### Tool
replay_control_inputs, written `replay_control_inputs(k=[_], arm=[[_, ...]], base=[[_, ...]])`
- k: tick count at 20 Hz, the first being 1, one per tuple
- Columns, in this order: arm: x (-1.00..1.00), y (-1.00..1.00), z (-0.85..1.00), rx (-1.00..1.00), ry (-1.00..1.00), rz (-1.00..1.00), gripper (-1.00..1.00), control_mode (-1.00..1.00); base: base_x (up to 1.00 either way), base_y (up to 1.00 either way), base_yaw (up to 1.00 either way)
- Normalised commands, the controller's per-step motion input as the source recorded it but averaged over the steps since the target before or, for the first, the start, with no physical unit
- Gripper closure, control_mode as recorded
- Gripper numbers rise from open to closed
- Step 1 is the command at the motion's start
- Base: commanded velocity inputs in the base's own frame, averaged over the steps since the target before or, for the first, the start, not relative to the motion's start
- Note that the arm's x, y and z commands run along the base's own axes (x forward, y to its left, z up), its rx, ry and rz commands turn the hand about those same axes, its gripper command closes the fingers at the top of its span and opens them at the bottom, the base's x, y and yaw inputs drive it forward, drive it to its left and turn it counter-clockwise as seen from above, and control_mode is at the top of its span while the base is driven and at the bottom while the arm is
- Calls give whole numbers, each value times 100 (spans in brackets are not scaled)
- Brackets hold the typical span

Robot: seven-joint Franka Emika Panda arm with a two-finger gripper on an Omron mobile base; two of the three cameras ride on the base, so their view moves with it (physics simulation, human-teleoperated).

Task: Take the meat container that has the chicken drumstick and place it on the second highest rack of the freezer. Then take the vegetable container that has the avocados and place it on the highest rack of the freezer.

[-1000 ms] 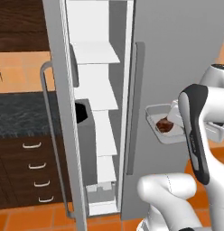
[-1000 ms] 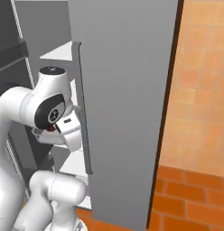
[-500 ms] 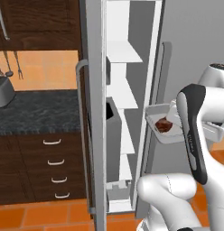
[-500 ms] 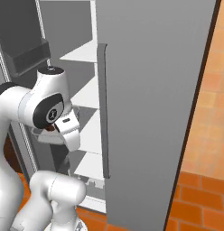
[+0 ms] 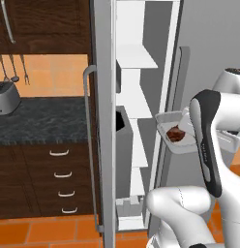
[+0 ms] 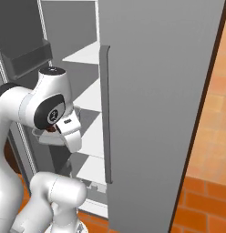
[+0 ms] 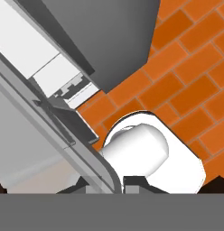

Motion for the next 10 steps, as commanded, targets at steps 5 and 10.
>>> replay_control_inputs(k=[5, 10], arm=[[0, 0, 0, 0, 0, 0, 100, 100], [0, 0, 0, 0, 0, 0, 100, 100]], base=[[48, 0, 1], [-12, 0, 1]])
